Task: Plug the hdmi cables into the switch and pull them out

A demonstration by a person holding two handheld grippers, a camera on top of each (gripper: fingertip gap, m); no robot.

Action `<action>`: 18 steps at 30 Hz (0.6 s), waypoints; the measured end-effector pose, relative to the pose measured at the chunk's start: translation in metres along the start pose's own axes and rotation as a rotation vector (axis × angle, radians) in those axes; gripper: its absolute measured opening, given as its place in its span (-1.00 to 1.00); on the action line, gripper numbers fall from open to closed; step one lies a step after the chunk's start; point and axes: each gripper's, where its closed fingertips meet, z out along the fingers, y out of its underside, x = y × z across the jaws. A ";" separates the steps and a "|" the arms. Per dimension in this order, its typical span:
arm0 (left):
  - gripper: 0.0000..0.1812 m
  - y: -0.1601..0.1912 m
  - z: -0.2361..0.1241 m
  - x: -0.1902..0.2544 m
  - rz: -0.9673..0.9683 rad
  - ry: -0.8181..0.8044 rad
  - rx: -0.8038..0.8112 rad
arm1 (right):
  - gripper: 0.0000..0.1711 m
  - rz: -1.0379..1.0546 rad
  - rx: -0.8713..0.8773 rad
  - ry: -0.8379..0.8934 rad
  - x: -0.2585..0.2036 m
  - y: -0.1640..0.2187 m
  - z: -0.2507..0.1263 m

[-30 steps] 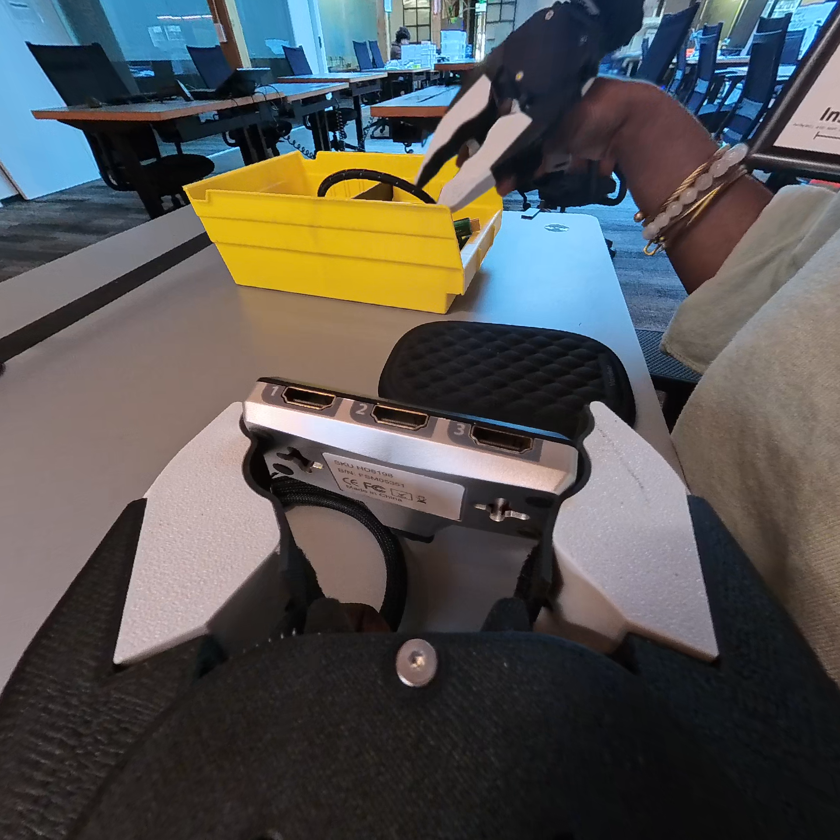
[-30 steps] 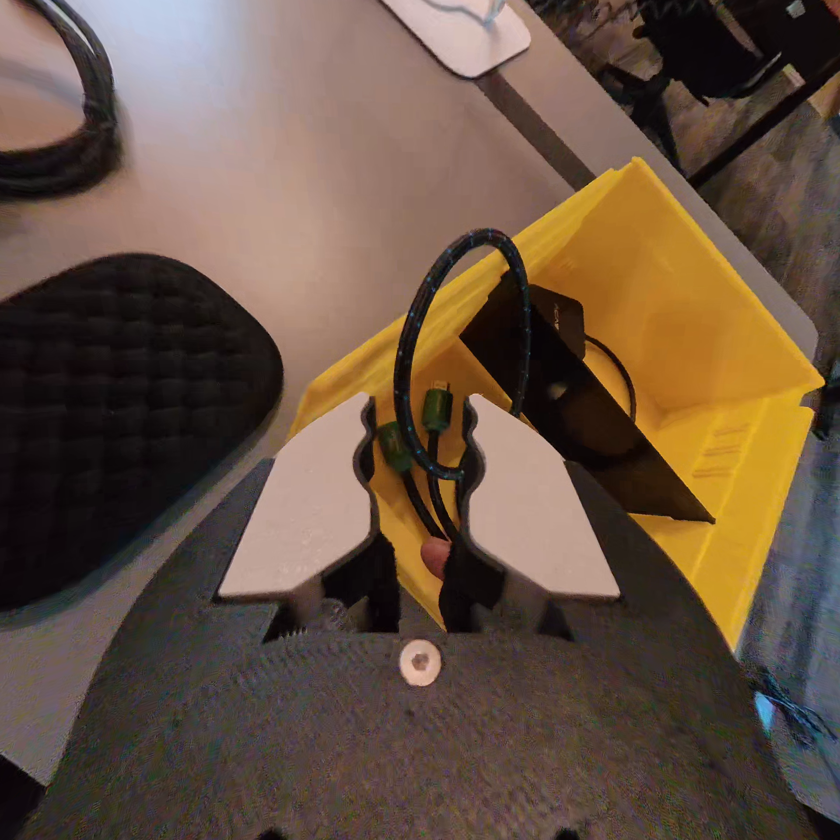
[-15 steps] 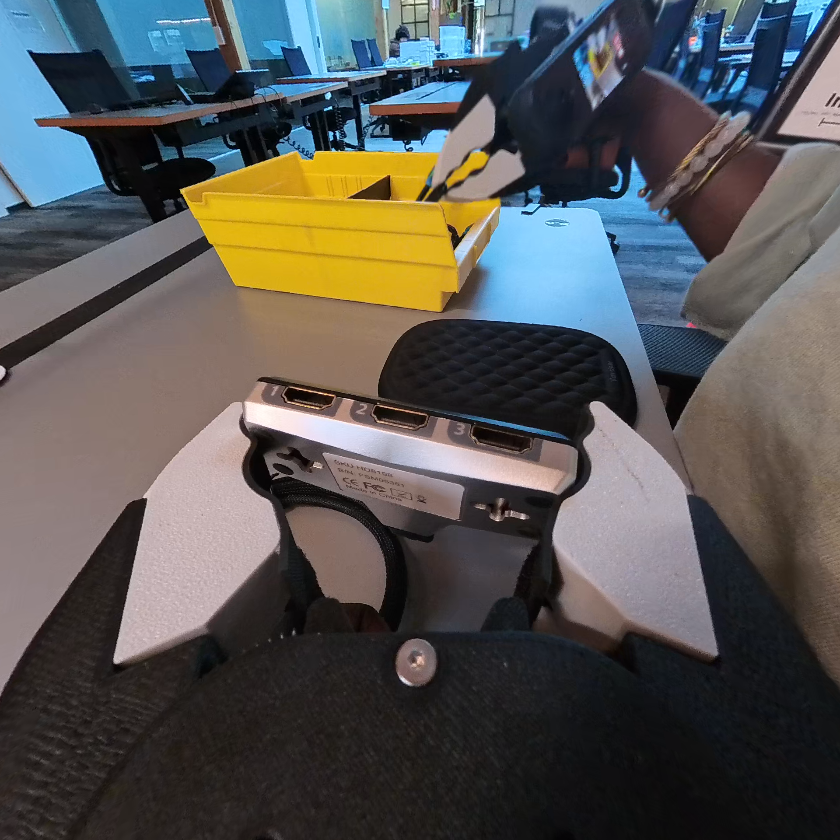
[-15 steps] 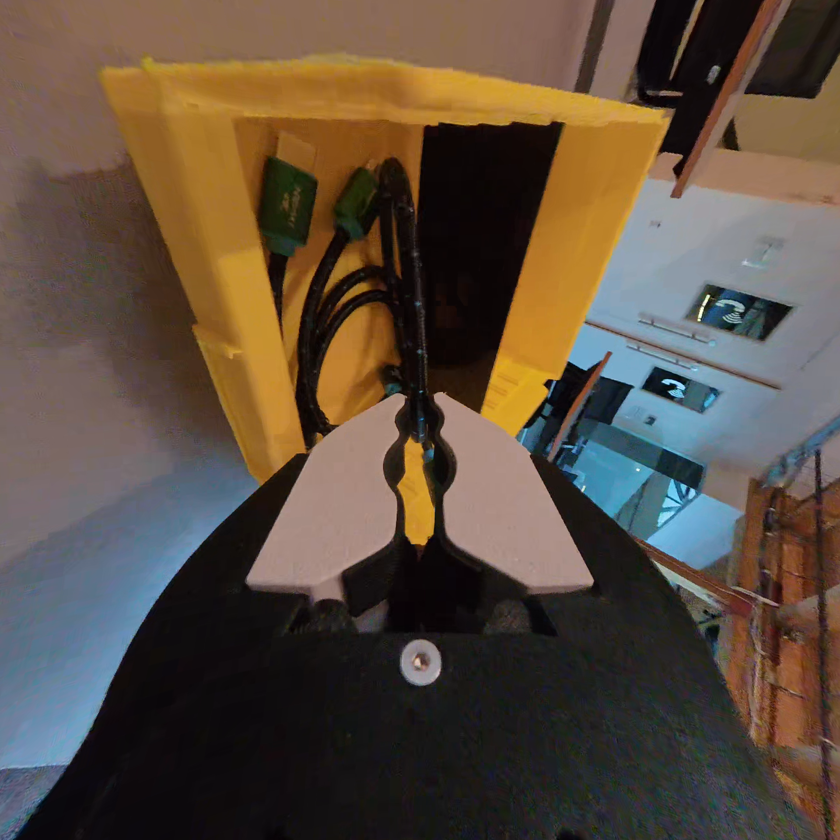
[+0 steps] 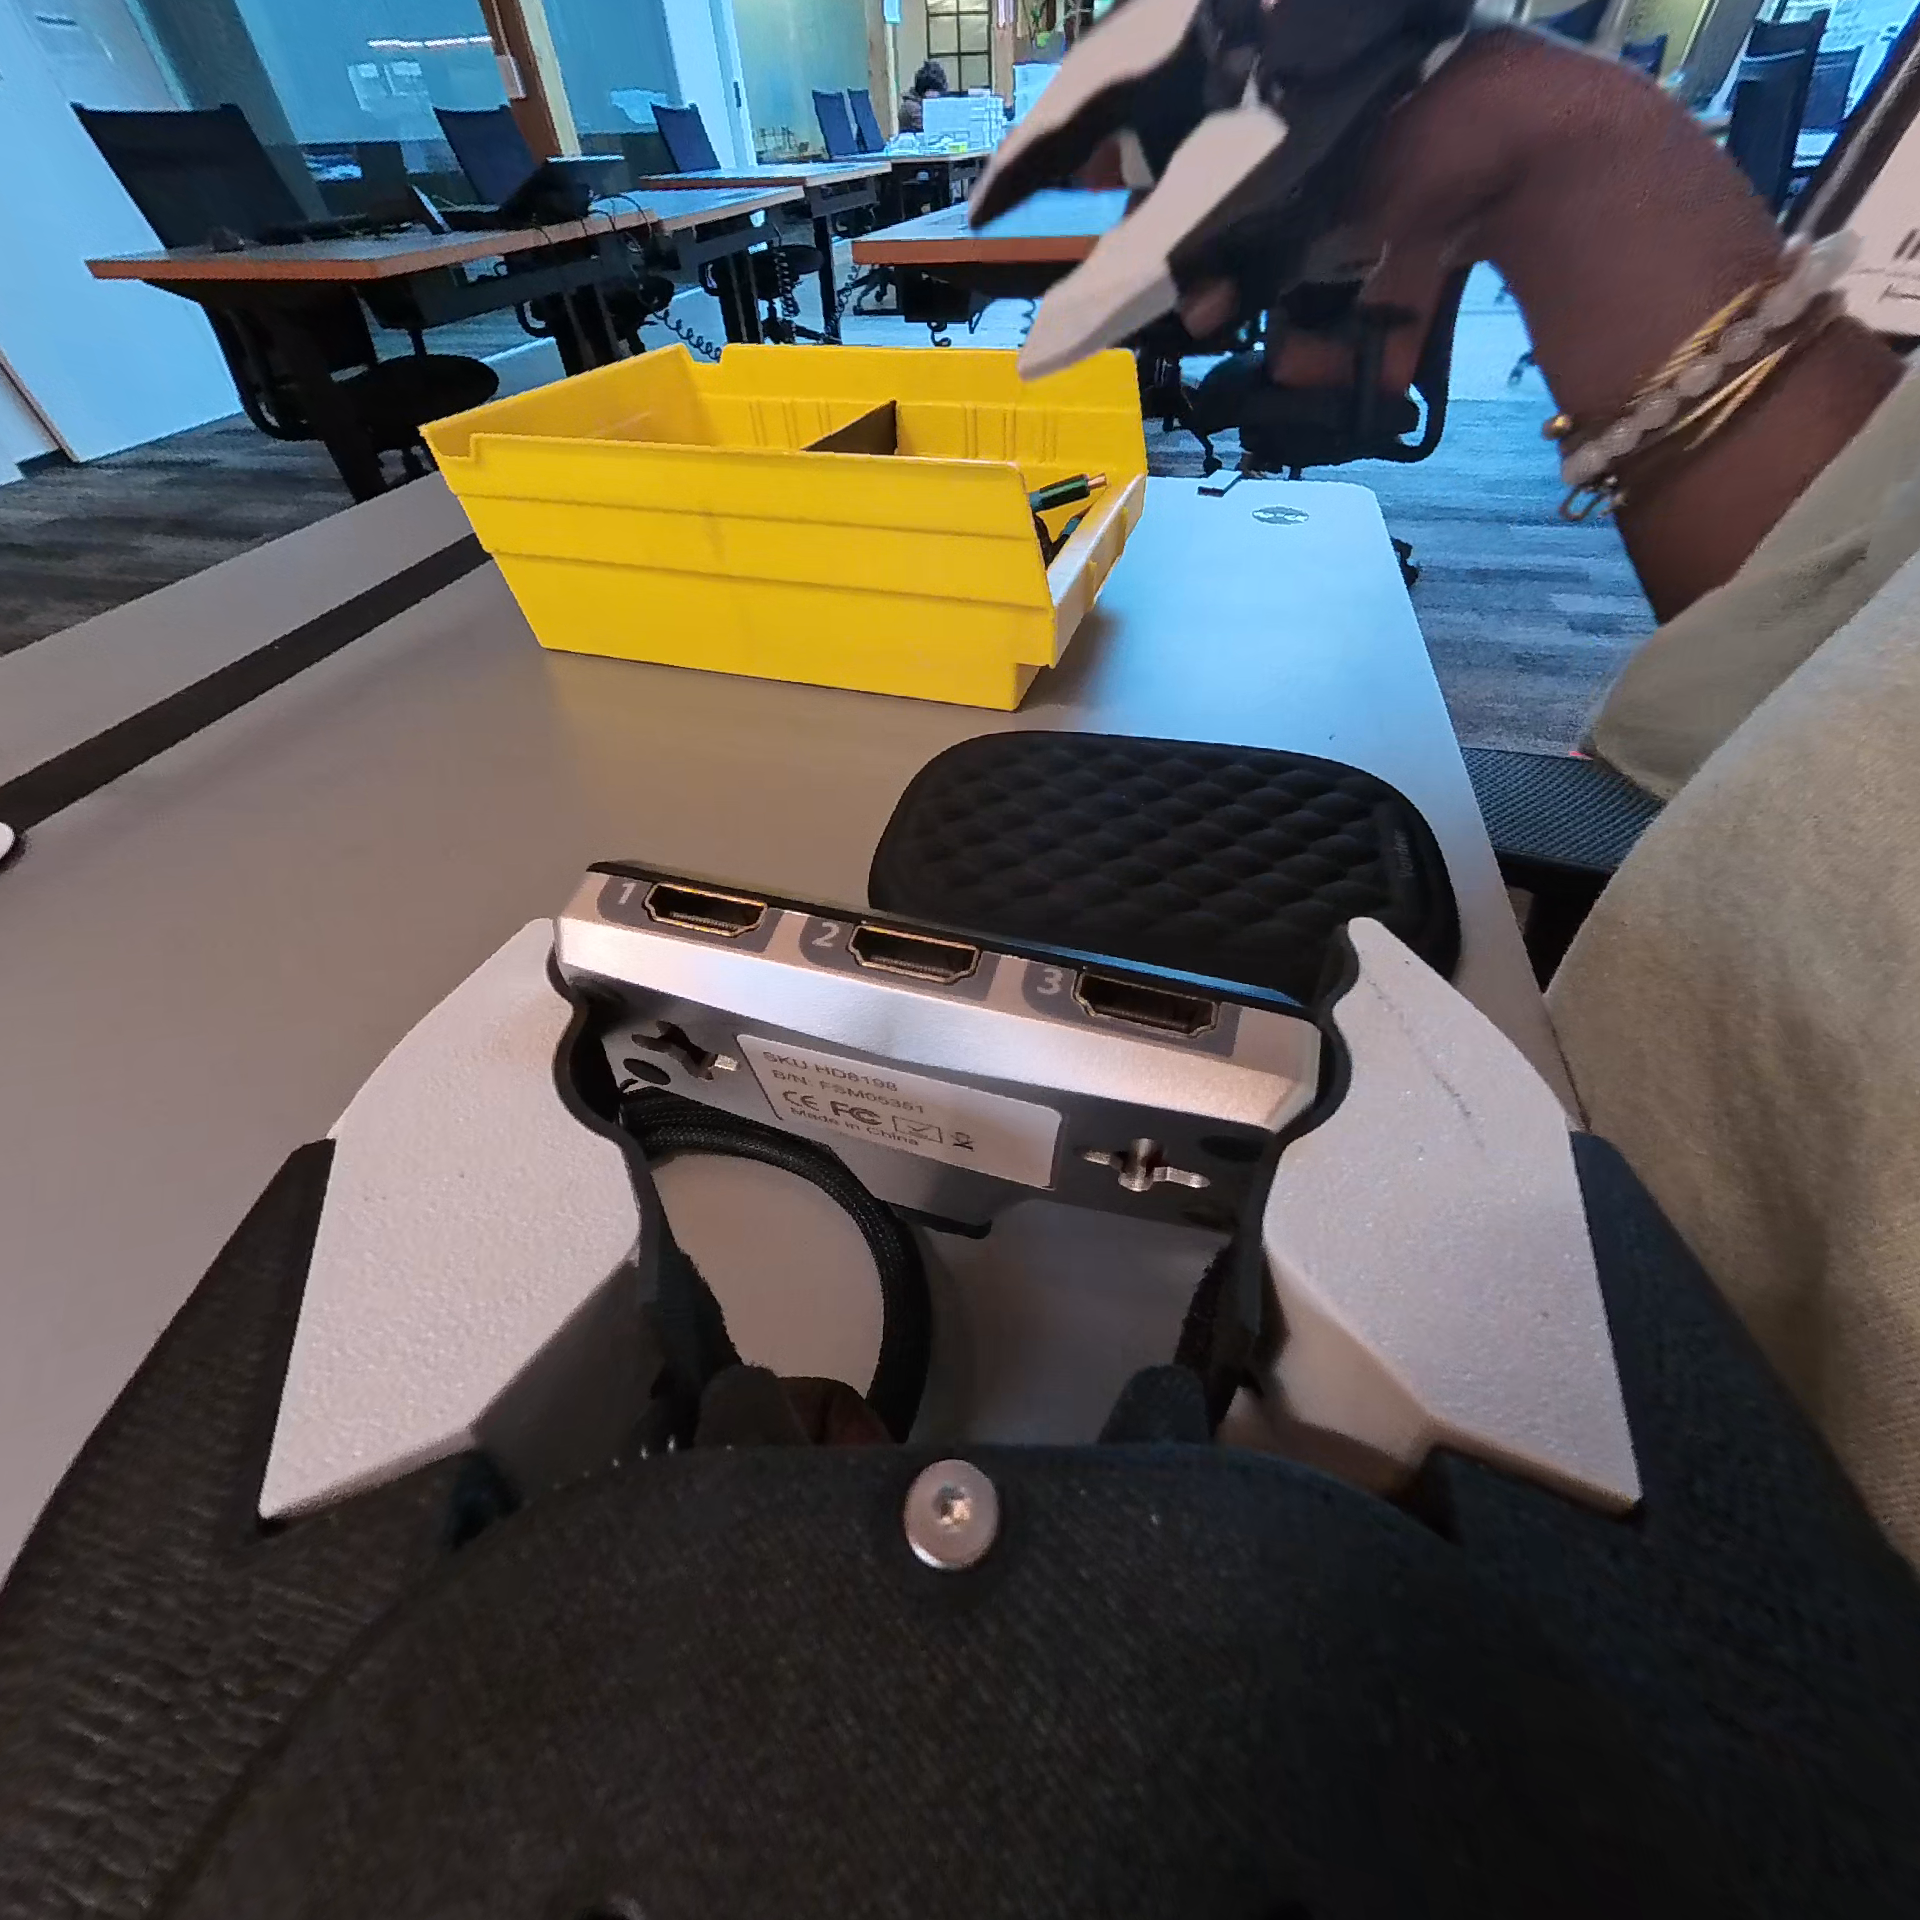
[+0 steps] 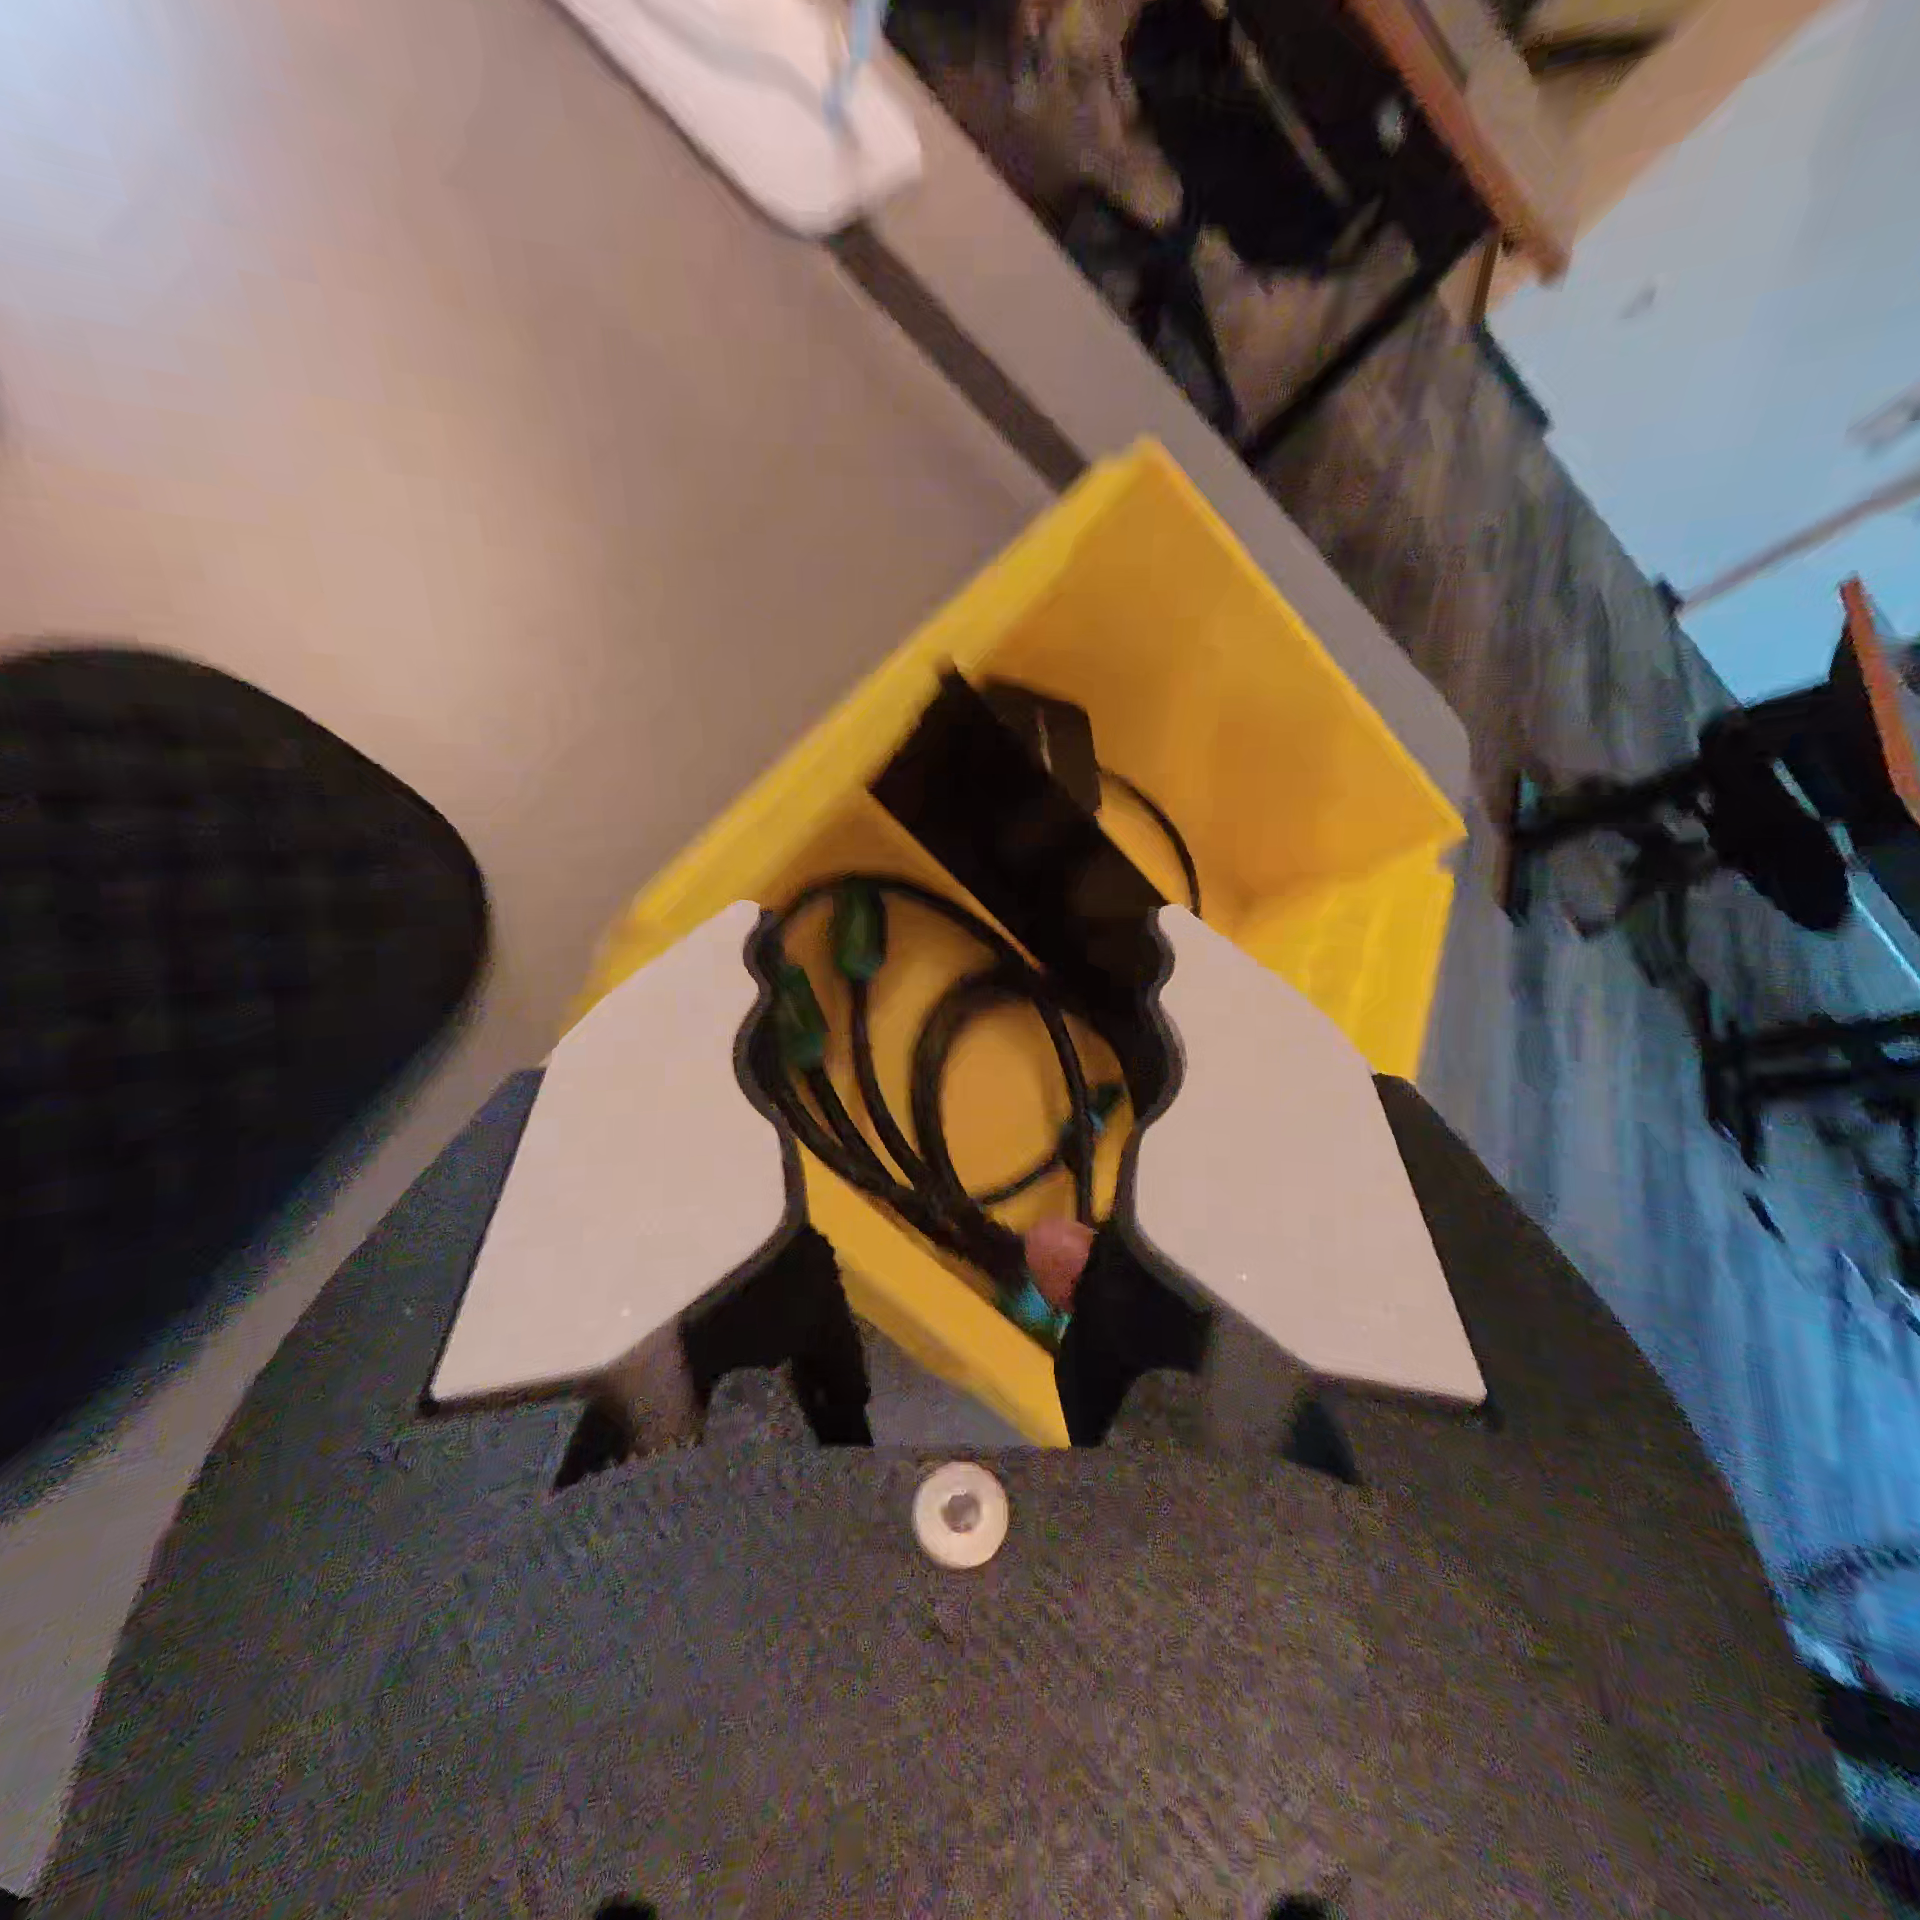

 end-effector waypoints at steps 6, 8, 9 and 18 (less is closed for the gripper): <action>0.41 0.000 0.002 -0.013 0.004 -0.112 -0.014 | 0.10 -0.039 0.552 -0.587 -0.146 -0.126 -0.027; 0.41 0.000 0.001 -0.033 0.014 -0.295 -0.030 | 0.22 0.029 0.576 -0.768 -0.189 -0.145 -0.029; 0.42 0.000 -0.002 -0.044 0.021 -0.402 -0.046 | 0.24 0.066 0.576 -0.824 -0.207 -0.153 -0.028; 0.41 0.006 -0.009 -0.065 0.282 -0.720 -0.211 | -0.28 0.040 0.392 -0.631 -0.263 -0.162 0.032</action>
